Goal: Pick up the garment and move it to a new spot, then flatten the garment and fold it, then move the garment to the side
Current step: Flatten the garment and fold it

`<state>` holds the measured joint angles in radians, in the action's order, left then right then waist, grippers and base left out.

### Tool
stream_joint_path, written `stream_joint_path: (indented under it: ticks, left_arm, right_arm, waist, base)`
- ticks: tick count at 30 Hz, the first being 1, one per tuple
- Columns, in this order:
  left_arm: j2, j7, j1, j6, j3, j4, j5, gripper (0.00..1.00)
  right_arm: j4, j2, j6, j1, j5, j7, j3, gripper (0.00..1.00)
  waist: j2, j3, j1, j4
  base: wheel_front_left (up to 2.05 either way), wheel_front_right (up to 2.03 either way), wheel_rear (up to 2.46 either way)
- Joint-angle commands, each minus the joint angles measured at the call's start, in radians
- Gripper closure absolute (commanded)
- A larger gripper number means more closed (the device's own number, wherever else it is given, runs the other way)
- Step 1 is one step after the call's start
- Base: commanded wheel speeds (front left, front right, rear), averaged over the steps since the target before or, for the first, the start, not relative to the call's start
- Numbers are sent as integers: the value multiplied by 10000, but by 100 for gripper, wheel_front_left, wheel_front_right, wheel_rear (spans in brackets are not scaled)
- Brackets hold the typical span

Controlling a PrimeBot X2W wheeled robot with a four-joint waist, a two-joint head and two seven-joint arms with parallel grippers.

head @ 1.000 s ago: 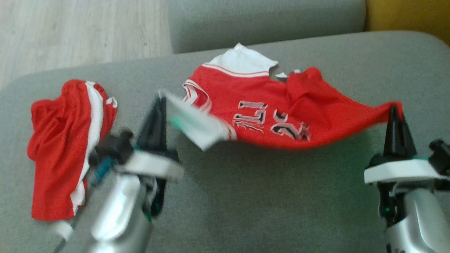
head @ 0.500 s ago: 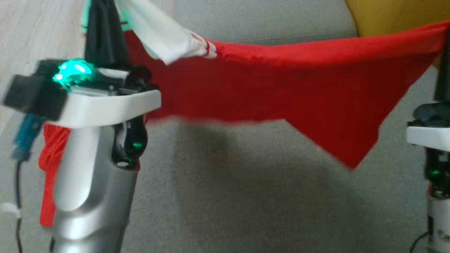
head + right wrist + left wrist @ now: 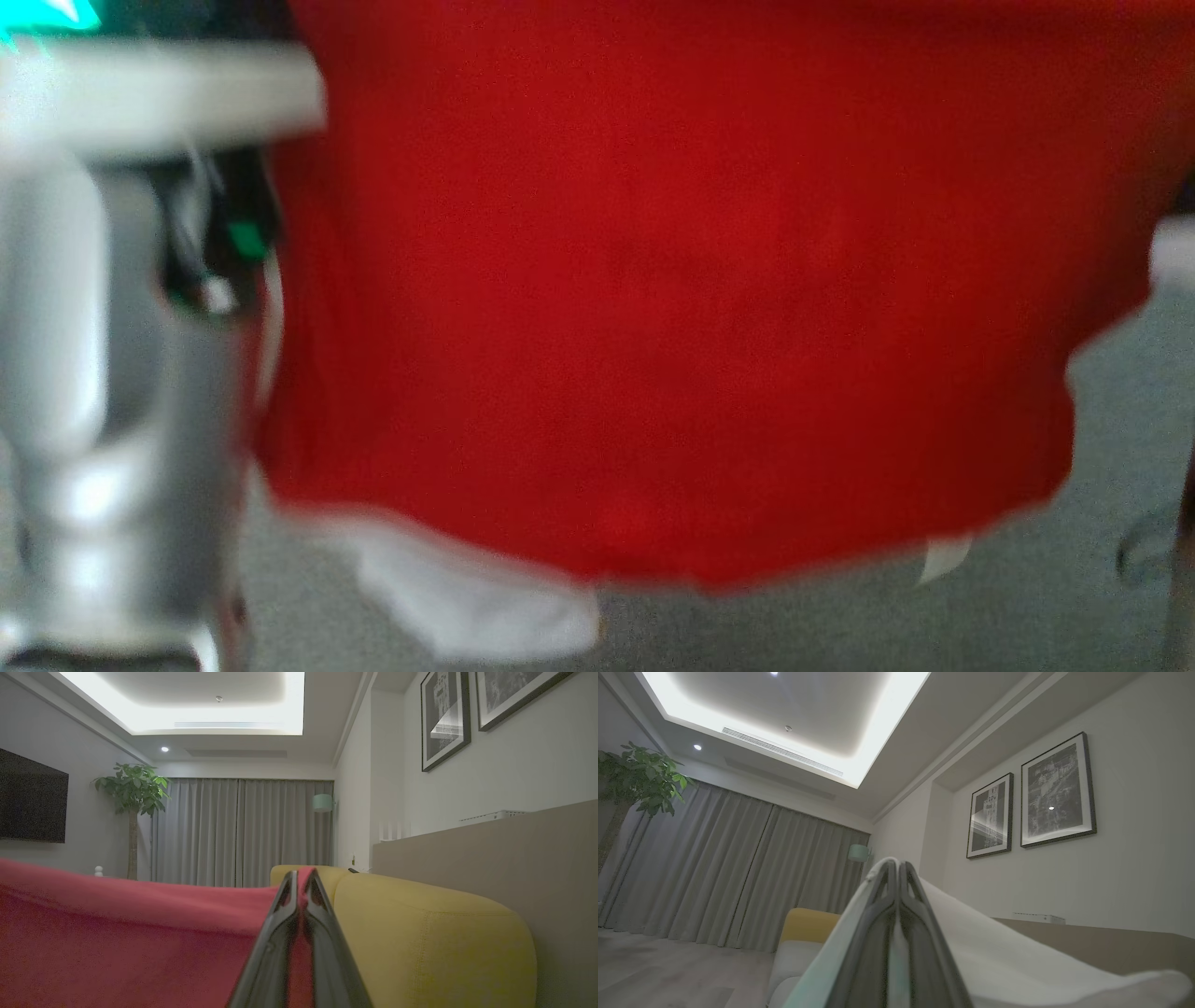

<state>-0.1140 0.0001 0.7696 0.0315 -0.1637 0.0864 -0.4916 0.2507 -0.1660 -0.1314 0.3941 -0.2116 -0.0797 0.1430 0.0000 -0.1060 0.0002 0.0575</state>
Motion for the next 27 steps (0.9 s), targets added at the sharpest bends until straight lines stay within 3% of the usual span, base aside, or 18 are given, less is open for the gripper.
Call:
stream_joint_path:
  ticks: [1, 7, 14, 22, 27]
  left_arm:
    - [-512, 92, 1351, -96, 493, -521, 64, 100]
    - [-1100, -469, 4602, -512, 522, -4058, 618, 100]
    - [-1147, -1679, 7292, -773, 458, -6942, 931, 100]
    - [-948, -2330, 7133, -1227, -30, -8534, 1069, 100]
    - [-763, -2534, 5616, -1461, -659, -9239, 1261, 100]
  right_arm:
    - [-302, -246, 7, 1450, -53, -158, -308, 100]
    - [-3871, -581, 7, 5150, -206, 63, -897, 100]
    - [-7448, -825, 7, 8578, 484, 1594, -1522, 100]
    - [-9774, -1127, 7, 8607, 862, 2638, -2078, 100]
    - [-10985, -1495, 7, 7483, 886, 2876, -2743, 100]
  waist:
    - [0, -1347, -2, 228]
    - [0, -2578, -2, 368]
    - [0, -3108, -2, 170]
    - [0, -3200, -2, -245]
    - [0, -3064, -2, -493]
  base:
    - [0, 0, 0]
    - [0, 0, 0]
    - [0, 0, 0]
    - [0, 0, 0]
    - [0, 0, 0]
